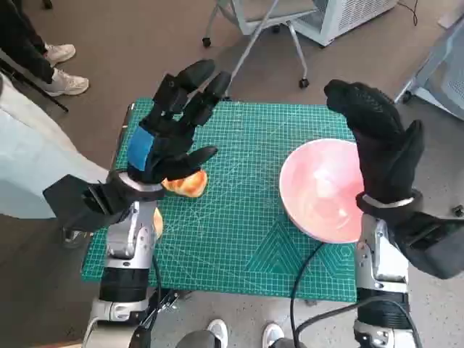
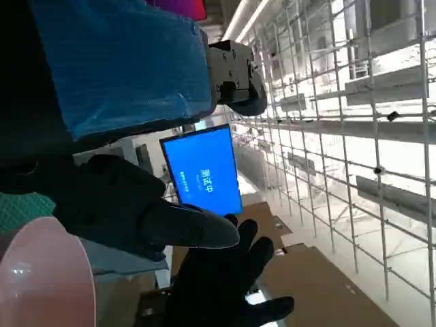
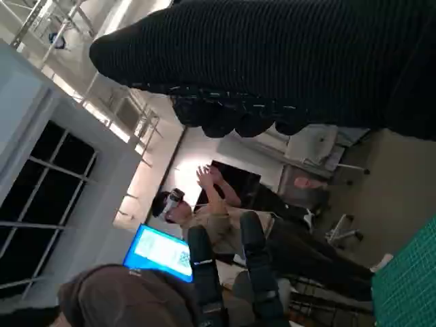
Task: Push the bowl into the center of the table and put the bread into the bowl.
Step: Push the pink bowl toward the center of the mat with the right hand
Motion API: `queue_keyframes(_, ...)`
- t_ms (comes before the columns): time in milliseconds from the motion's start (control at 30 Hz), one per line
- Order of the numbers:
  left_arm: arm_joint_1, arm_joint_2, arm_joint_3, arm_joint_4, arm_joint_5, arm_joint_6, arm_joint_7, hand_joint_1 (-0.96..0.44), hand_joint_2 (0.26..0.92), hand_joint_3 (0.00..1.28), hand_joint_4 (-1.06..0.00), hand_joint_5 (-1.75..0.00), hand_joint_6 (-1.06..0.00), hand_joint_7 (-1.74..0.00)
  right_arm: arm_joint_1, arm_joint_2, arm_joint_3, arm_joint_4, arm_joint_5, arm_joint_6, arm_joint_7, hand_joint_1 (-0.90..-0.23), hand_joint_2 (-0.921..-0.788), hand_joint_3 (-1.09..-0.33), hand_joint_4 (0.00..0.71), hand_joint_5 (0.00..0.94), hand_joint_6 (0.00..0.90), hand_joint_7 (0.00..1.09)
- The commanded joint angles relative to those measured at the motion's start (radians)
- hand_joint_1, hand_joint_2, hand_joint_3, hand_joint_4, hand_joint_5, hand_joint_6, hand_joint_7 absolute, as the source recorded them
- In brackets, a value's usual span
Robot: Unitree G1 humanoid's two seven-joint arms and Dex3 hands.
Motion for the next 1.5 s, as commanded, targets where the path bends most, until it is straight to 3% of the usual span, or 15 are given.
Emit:
queue_keyframes(33,-0.01,-0.006,0.0,-0.012,-0.011,-0.01,-0.005,-0.48,0.921,0.24,-0.2,-0.01,0.0,-0.63,0.027,0.004,-0.001,0.001,-0.012,-0.003,-0.007,-0.652,-0.921,-0.688,0.253,0.004,0.116,0.57)
queue_keyframes(1000,0.014,-0.007,-0.001,-0.015,-0.025,-0.003,-0.028,-0.5,0.921,0.24,-0.19,0.0,0.0,-0.62,0.048,0.0,-0.004,0.026,-0.007,-0.044,0.003,-0.627,-0.921,-0.679,0.252,0.001,0.123,0.54)
queue_keyframes(1267,0.019,-0.01,0.003,-0.002,-0.024,-0.011,-0.032,-0.5,0.921,0.24,-0.2,-0.01,0.0,-0.61,0.054,-0.038,-0.05,0.067,0.029,-0.063,0.031,-0.633,-0.921,-0.664,0.257,0.002,0.161,0.49)
queue_keyframes(1300,0.02,-0.011,0.003,0.0,-0.023,-0.013,-0.031,-0.49,0.921,0.24,-0.2,-0.01,0.0,-0.61,0.055,-0.049,-0.064,0.087,0.023,-0.079,0.028,-0.634,-0.921,-0.661,0.259,0.002,0.171,0.47)
queue_keyframes(1400,0.025,-0.014,0.005,0.006,-0.021,-0.018,-0.031,-0.49,0.921,0.24,-0.2,-0.01,0.0,-0.61,0.051,-0.085,-0.121,0.181,-0.053,-0.156,-0.044,-0.634,-0.921,-0.664,0.258,0.001,0.166,0.43)
queue_keyframes(1500,0.028,-0.016,0.006,0.014,-0.021,-0.024,-0.032,-0.49,0.921,0.24,-0.2,-0.01,0.0,-0.61,0.04,-0.101,-0.162,0.259,-0.087,-0.206,-0.102,-0.632,-0.921,-0.683,0.241,0.0,0.156,0.41)
